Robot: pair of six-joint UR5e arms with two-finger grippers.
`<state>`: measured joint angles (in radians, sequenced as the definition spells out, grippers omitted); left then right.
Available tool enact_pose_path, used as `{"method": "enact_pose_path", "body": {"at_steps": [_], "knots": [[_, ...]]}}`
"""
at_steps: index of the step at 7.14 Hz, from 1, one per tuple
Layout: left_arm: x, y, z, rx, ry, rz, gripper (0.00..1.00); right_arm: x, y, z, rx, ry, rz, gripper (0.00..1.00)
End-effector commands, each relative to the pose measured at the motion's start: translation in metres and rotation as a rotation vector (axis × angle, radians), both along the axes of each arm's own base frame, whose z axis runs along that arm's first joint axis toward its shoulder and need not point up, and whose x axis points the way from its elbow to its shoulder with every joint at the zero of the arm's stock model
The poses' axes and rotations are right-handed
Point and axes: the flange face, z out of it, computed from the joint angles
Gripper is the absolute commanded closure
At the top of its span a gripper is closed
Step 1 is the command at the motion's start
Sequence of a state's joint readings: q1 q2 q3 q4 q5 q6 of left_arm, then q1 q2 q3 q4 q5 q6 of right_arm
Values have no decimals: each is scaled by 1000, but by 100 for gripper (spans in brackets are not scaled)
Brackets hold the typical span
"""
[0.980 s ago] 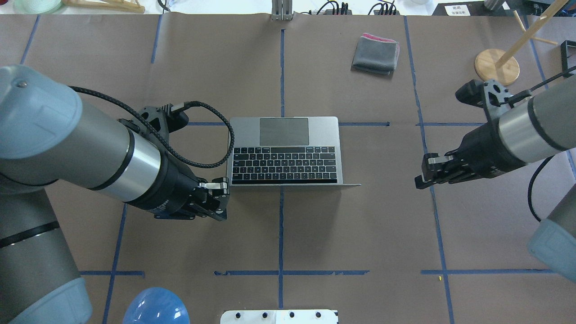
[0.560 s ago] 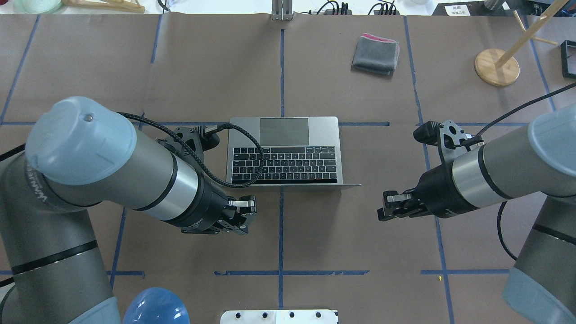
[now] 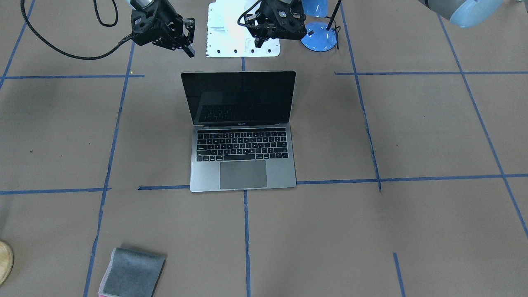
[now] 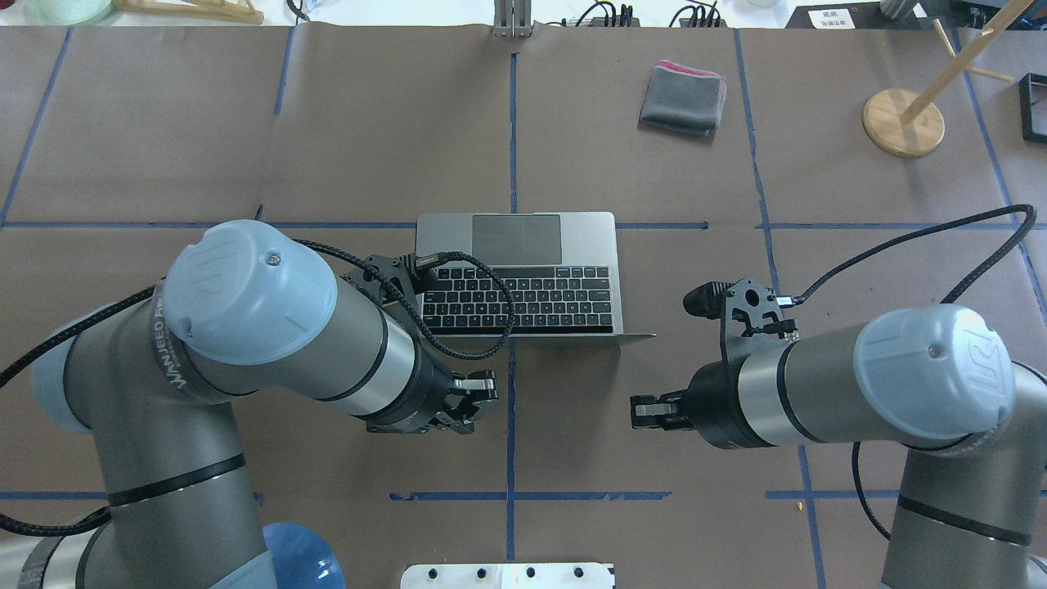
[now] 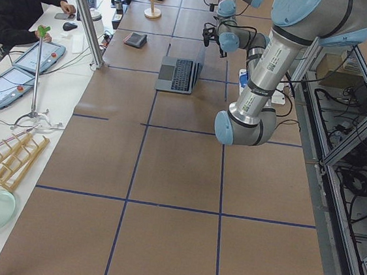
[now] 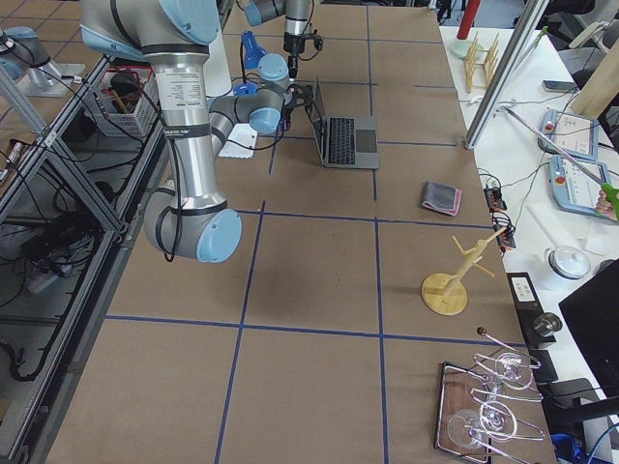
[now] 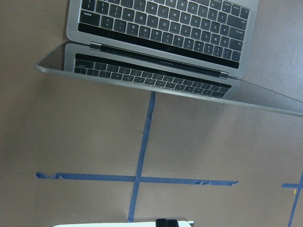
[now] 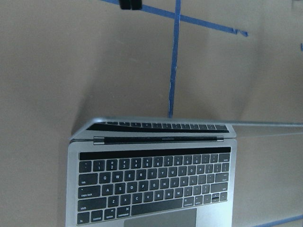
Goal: Close laptop
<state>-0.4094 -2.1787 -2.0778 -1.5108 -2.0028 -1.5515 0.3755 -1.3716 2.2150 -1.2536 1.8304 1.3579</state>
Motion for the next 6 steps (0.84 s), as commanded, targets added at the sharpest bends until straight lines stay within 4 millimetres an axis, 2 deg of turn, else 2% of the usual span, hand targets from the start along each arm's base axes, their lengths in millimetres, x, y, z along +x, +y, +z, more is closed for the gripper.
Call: {"method": "enact_pose_path", "body": {"at_steps": [1, 3, 4, 6], "knots": [[13, -8, 7, 13, -20, -24, 99, -25, -13, -12, 44, 3, 85, 100], [10, -23, 10, 55, -32, -68, 100, -28, -19, -15, 64, 3, 131, 100], [5, -39, 14, 58, -44, -92, 100, -30, -26, -23, 72, -3, 153, 100], [-13, -66, 16, 62, -51, -143, 100, -38, -60, -26, 72, 13, 215, 99]]}}
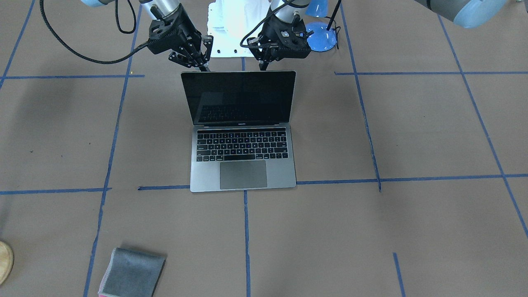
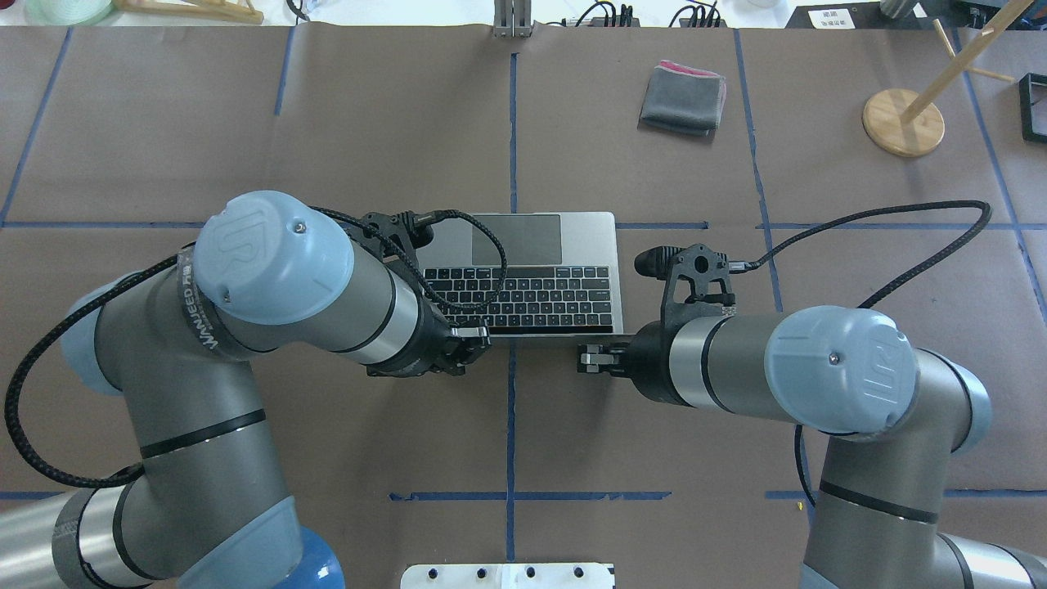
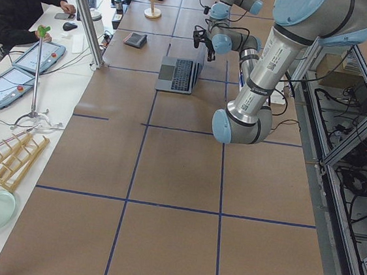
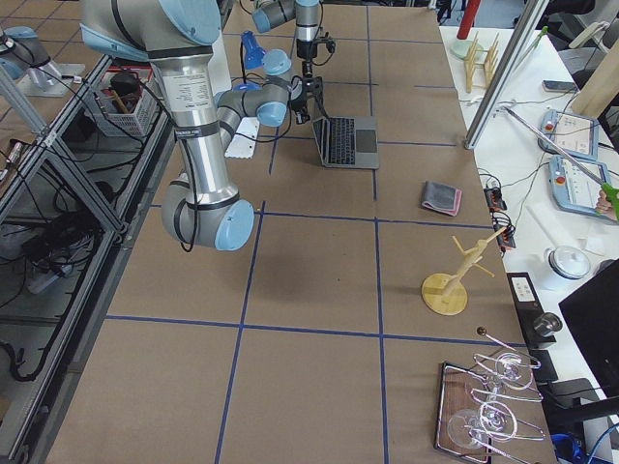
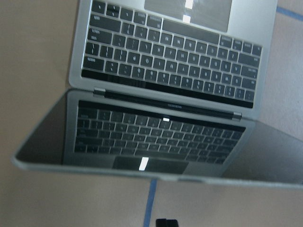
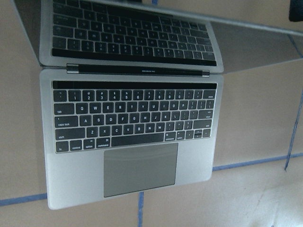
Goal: Close laptop
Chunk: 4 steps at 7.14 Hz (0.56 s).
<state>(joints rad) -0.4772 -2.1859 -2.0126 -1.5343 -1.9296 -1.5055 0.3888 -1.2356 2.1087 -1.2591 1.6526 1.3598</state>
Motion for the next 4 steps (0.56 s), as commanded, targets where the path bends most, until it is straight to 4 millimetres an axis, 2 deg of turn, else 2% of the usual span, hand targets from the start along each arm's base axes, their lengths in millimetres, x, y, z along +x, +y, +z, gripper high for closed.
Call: {"method": "enact_pose_path", "body": {"at_steps": [1, 2, 3, 4], "knots": [[-19, -33, 1, 18, -6, -55, 100, -2, -37, -12, 4, -1, 66, 99], [-21, -45, 1, 18, -13, -70, 100, -4, -49, -11, 0, 7, 83, 100], [-22, -55, 5, 23, -20, -78, 100, 2, -63, -8, -1, 14, 110, 100], [-14, -75, 8, 30, -24, -93, 100, 8, -75, -5, -4, 24, 127, 100]]}}
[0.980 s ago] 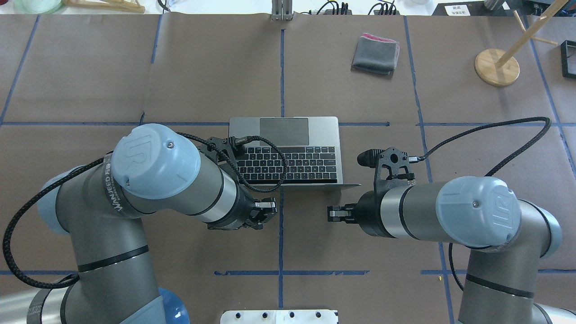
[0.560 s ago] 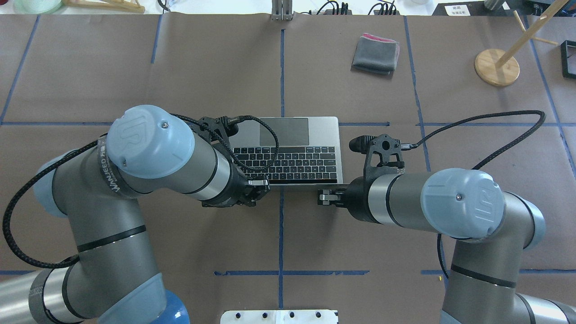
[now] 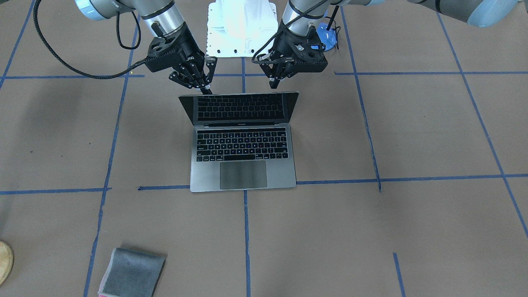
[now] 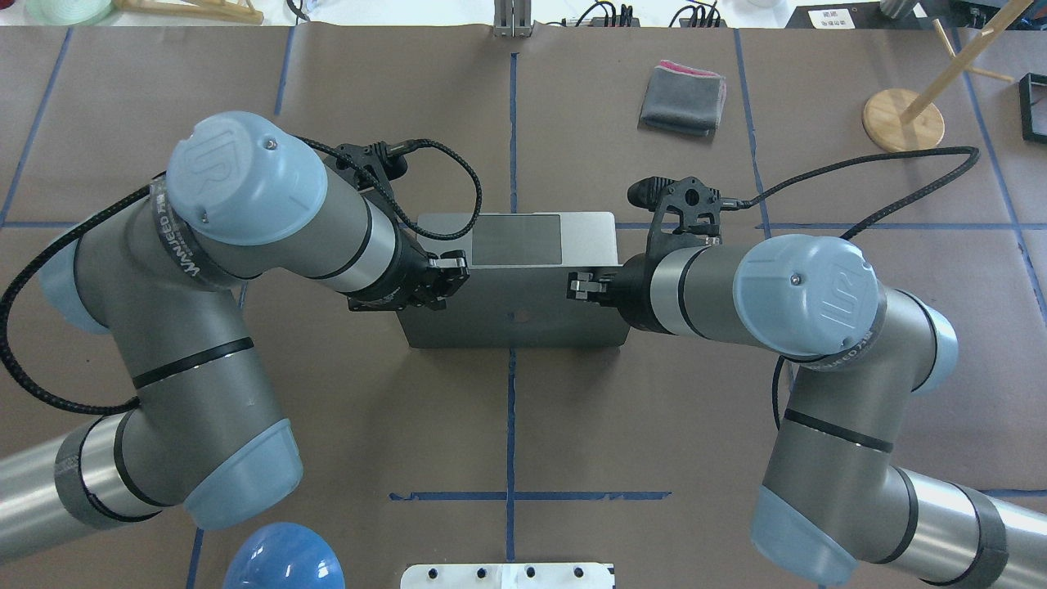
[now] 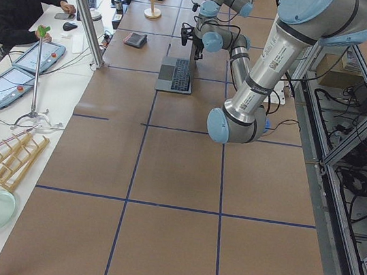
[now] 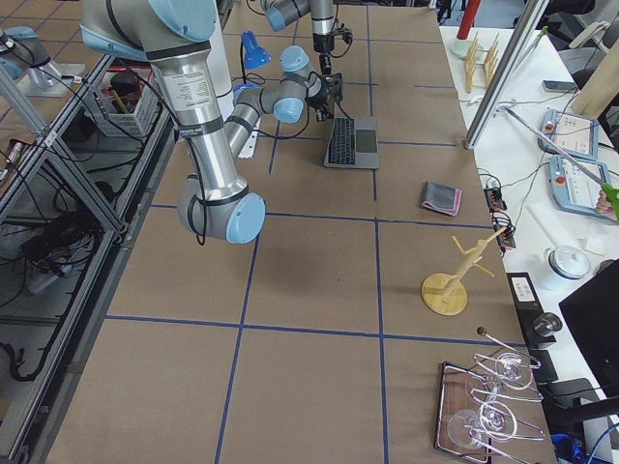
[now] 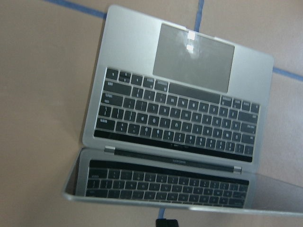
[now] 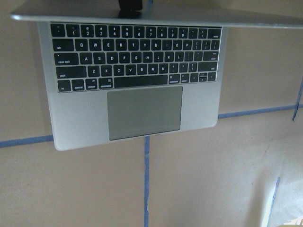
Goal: Close laptop
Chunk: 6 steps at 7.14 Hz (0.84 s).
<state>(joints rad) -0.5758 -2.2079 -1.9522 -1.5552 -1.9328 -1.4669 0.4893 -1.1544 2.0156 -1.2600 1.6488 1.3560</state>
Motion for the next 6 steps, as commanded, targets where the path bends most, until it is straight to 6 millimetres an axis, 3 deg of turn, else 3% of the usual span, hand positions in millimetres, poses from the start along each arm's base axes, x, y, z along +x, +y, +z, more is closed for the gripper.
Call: {"method": "enact_pose_path", "body": {"at_steps": [1, 4, 6], "knots": [[18, -43, 8, 6, -9, -32, 100, 7, -26, 10, -10, 23, 38, 100], [28, -73, 30, 29, -29, -40, 100, -13, -41, 15, -23, 48, 42, 100], [40, -88, 39, 33, -42, -40, 100, -41, -65, 20, -43, 84, 50, 100]]}}
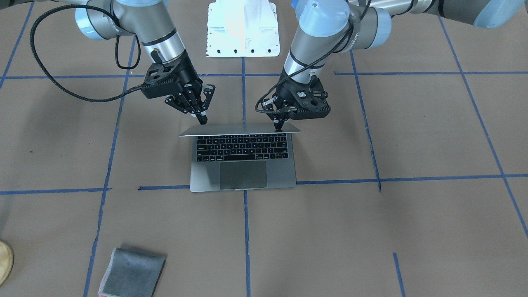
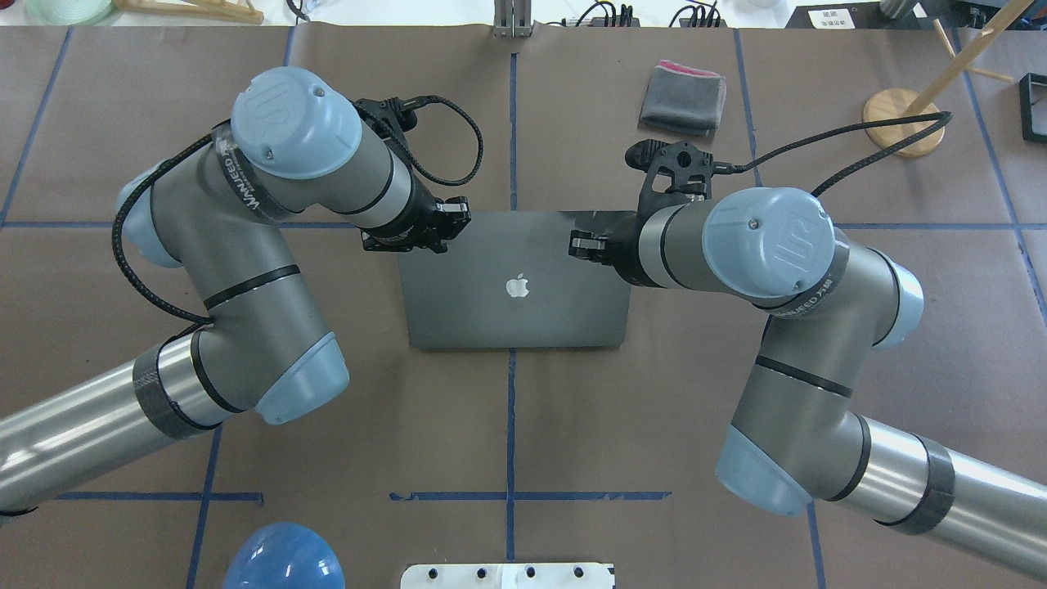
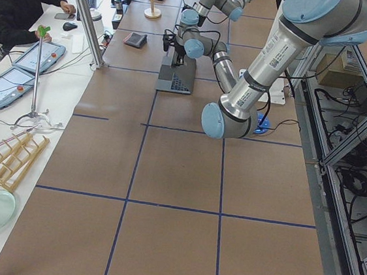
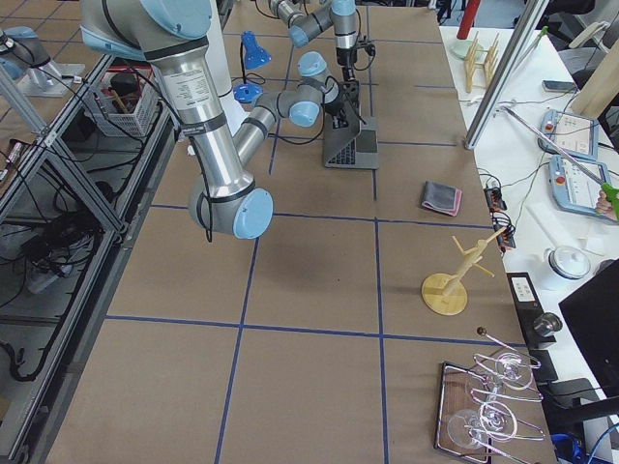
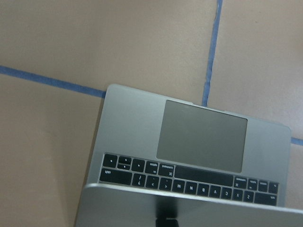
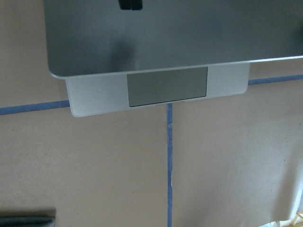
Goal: Close laptop
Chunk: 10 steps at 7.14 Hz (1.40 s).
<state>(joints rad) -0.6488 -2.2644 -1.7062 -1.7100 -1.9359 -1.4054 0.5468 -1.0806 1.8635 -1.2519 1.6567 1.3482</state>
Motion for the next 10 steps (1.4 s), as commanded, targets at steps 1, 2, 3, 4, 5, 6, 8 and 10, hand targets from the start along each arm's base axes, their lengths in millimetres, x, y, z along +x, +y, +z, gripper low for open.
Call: {"method": "enact_pose_path", "body": {"at_steps": [1, 2, 3, 4, 5, 6, 8, 10], "knots": [[19, -20, 11, 7, 1, -3, 100, -30, -29, 5, -25, 42, 13, 100], [33, -30, 16, 5, -1, -3, 100, -42, -41, 12, -40, 66, 17, 100], [38, -41, 24, 3, -4, -10, 100, -42, -51, 18, -52, 77, 20, 100], [42, -48, 34, 4, -12, -9, 100, -44, -61, 15, -64, 77, 15, 100], [49, -54, 42, 1, -23, -8, 100, -40, -70, 13, -71, 72, 13, 100], [58, -62, 53, 3, -24, -7, 100, -30, -77, 10, -76, 60, -2, 100], [73, -74, 71, -7, -47, -3, 100, -15, -88, 7, -78, 48, -6, 100], [87, -83, 94, -6, -52, 1, 100, 5, -92, 0, -84, 7, -55, 100]]}}
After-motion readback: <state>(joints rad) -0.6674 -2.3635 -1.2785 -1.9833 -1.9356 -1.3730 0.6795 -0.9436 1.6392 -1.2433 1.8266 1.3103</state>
